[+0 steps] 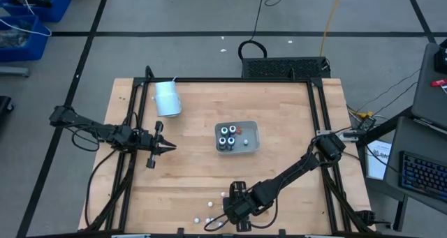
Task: Pick & Place food coloring
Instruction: Put the red food coloring bottle into the bin
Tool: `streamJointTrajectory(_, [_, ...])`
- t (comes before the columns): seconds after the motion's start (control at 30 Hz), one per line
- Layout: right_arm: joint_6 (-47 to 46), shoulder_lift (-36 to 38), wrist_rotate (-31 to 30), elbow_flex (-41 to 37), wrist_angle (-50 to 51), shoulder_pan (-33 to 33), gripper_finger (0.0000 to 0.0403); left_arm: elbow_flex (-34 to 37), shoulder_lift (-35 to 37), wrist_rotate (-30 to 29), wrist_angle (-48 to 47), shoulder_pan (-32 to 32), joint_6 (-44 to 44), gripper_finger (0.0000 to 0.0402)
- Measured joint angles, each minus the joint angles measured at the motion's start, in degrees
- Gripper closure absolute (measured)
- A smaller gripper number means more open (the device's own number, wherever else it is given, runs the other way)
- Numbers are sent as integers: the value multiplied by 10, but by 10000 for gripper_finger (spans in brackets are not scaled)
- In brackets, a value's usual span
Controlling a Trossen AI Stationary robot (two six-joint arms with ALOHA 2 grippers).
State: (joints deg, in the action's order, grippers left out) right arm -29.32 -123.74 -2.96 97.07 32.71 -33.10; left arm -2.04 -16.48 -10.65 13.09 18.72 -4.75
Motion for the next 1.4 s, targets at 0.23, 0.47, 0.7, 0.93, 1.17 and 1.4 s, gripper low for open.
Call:
streamJointTrajectory(0.23, [0, 0, 0, 0, 6, 0, 249, 0, 0, 0, 0, 0, 0, 366])
streamJointTrajectory(0.47, [2, -7, 0, 0, 6, 0, 275, 0, 0, 0, 0, 0, 0, 366])
streamJointTrajectory(0.7, [2, -9, 0, 0, 7, 0, 309, 0, 0, -18, 0, 0, 2, 366])
streamJointTrajectory(0.93, [5, -9, 0, 0, 6, 0, 344, 0, 0, -19, 0, 0, 2, 366])
streamJointTrajectory(1.17, [6, -7, -1, 0, 8, 0, 339, 0, 0, -19, 0, 0, 2, 366])
streamJointTrajectory(1.4, [1, 11, -22, 0, 24, 0, 343, 0, 0, -19, 0, 0, 1, 366])
